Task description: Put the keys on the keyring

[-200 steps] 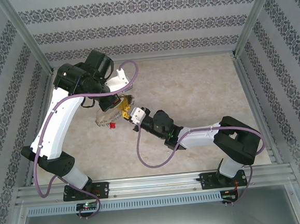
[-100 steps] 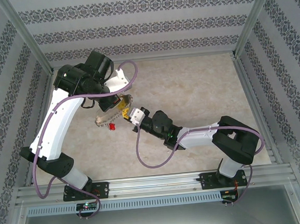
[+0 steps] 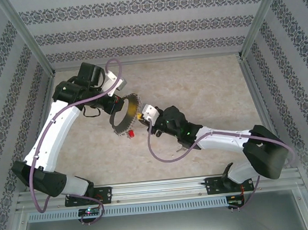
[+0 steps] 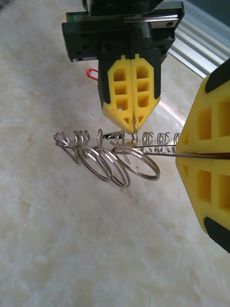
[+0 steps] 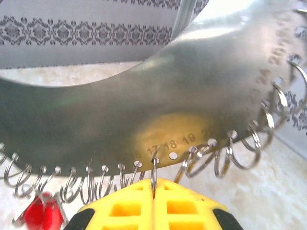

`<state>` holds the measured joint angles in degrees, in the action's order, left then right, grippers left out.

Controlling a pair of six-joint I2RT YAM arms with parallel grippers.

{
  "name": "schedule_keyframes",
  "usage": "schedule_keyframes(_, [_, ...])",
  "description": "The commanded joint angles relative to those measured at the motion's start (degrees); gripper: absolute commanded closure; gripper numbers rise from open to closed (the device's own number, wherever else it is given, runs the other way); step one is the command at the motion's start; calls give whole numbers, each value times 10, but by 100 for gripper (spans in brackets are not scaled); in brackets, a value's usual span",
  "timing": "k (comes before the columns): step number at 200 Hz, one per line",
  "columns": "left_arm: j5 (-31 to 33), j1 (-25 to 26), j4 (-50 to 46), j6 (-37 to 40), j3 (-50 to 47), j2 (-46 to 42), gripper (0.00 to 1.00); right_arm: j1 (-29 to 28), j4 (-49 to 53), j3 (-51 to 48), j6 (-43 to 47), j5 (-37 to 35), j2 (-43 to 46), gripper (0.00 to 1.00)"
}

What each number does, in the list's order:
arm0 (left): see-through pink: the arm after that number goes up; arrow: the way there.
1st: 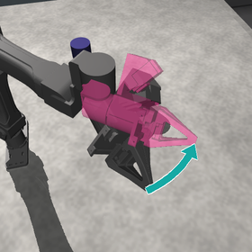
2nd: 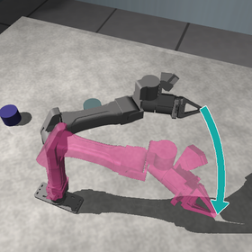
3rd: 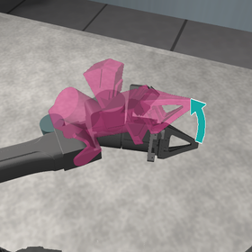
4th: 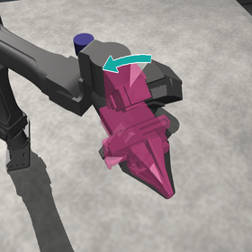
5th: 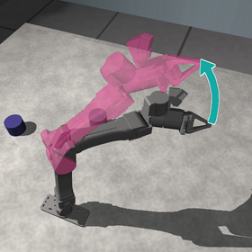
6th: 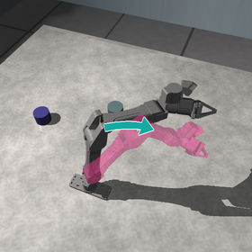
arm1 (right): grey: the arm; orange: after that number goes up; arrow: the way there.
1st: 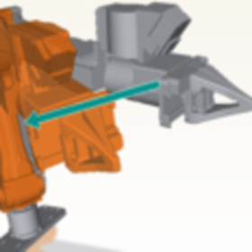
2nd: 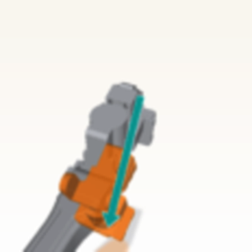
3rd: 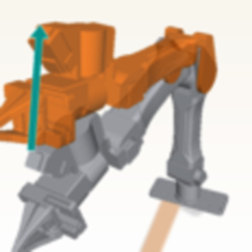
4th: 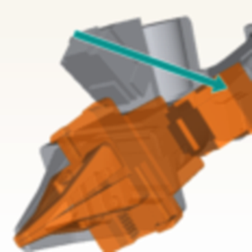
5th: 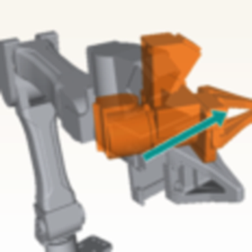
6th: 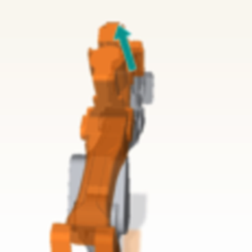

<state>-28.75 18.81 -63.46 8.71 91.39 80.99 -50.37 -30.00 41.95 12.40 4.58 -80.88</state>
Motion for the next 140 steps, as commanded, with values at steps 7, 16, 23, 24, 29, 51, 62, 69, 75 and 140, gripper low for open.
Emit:
schedule_keyframes(7, [-77, -16, 138, -100, -81, -22, 83, 17, 162, 67, 4, 76, 35, 100])
schedule_keyframes(16, [-73, -20, 152, -106, -103, -30, 81, 22, 205, 86, 16, 87, 33, 100])
schedule_keyframes(23, [-64, -25, 170, -117, -120, -36, 75, 26, 228, 94, 26, 92, 33, 100])
schedule_keyframes(24, [-63, -25, 173, -119, -122, -37, 75, 27, 230, 95, 27, 92, 33, 100])
schedule_keyframes(29, [-60, -30, 182, -125, -134, -41, 75, 29, 237, 98, 29, 93, 33, 100])
schedule_keyframes(51, [-22, -43, 192, -138, -163, -46, 68, 47, 261, 114, 32, 123, 32, 100])
schedule_keyframes(62, [-2, -47, 191, -140, -172, -48, 66, 53, 279, 128, 33, 139, 27, 100])
schedule_keyframes(69, [11, -47, 194, -144, -180, -49, 62, 56, 293, 141, 38, 151, 23, 100])
schedule_keyframes(75, [18, -48, 199, -148, -186, -53, 61, 57, 307, 151, 41, 155, 19, 100])
schedule_keyframes(140, [104, -97, 249, -192, -281, -131, 26, 68, 499, 294, 65, 219, -47, 100])
